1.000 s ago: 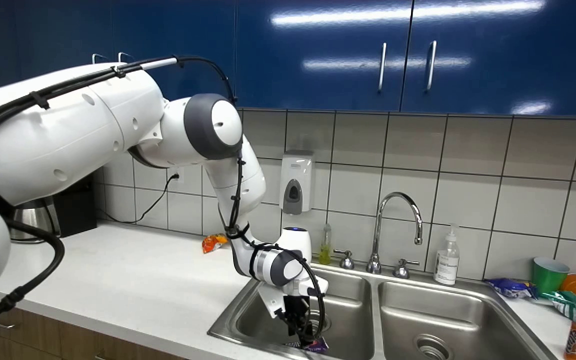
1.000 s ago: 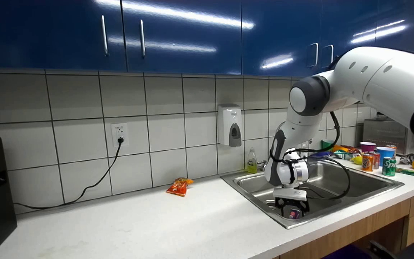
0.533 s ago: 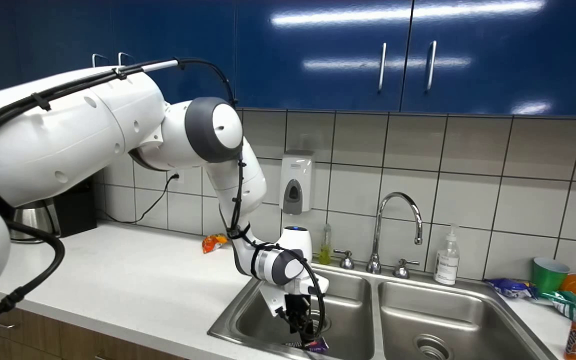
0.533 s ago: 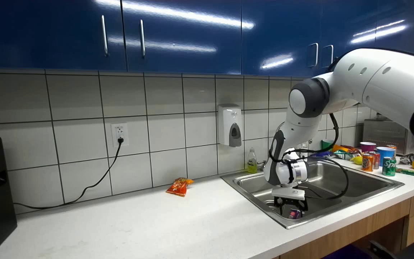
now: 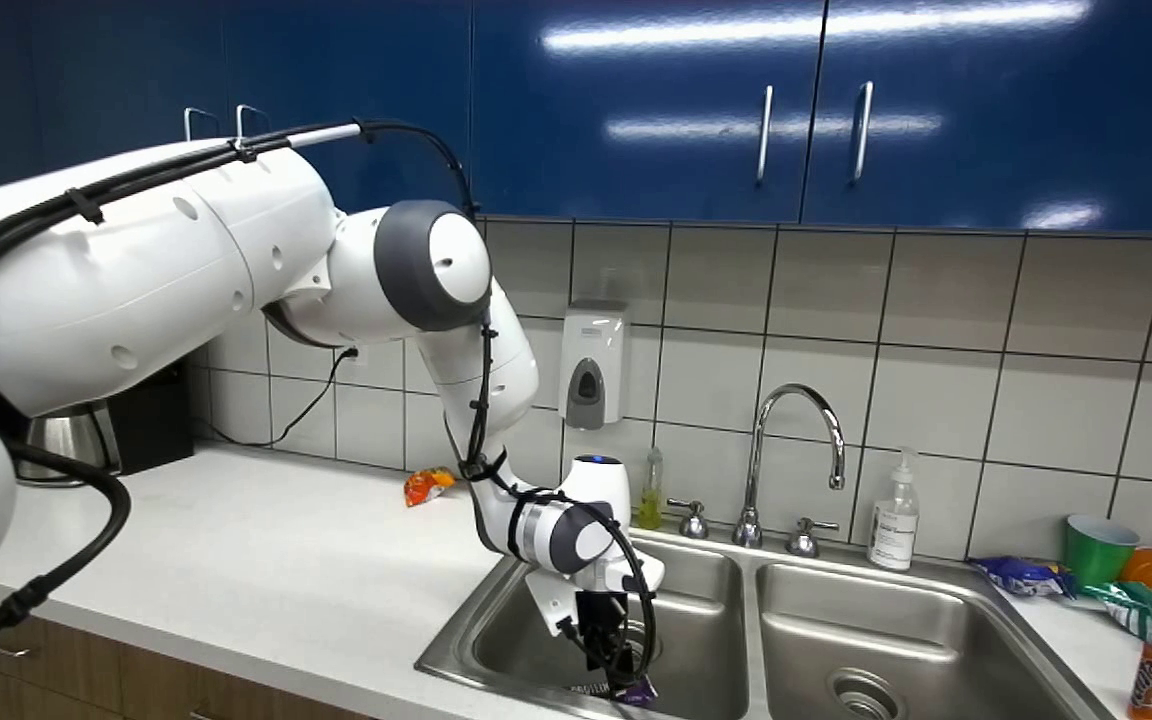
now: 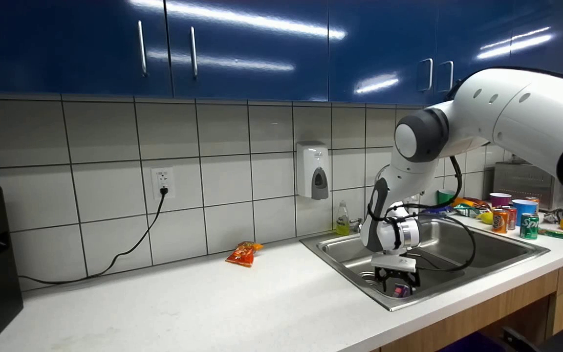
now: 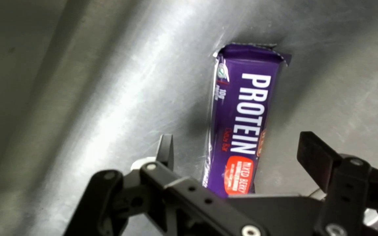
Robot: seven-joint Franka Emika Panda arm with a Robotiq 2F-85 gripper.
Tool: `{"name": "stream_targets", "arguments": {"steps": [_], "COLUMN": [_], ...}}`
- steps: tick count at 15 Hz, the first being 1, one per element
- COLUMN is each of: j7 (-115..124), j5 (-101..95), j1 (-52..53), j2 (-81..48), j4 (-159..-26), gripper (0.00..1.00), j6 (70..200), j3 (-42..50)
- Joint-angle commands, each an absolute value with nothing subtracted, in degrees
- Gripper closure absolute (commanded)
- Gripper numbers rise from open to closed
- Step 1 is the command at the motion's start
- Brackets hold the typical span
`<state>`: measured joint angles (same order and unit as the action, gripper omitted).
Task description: Remove the packet from the sink
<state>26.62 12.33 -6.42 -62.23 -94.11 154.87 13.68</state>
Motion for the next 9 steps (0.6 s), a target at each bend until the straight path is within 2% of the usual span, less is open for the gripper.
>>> {"name": "stream_targets", "arguments": {"steps": [1, 7, 8, 9], "j7": [27.14, 27.13, 27.18, 27.17], "j5": [13.15, 13.26, 13.28, 13.28], "j1": [-7.12, -7.28, -7.27, -7.28], "j2": [-63.04, -63.22, -63.20, -63.20], "j4": [-91.93, -91.73, -91.69, -91.68], "gripper": [0.34, 0.82, 0.88, 0.88], "j6": [152.91, 152.99, 153.00, 153.05], "j3": [13.64, 13.60, 13.63, 13.64]}}
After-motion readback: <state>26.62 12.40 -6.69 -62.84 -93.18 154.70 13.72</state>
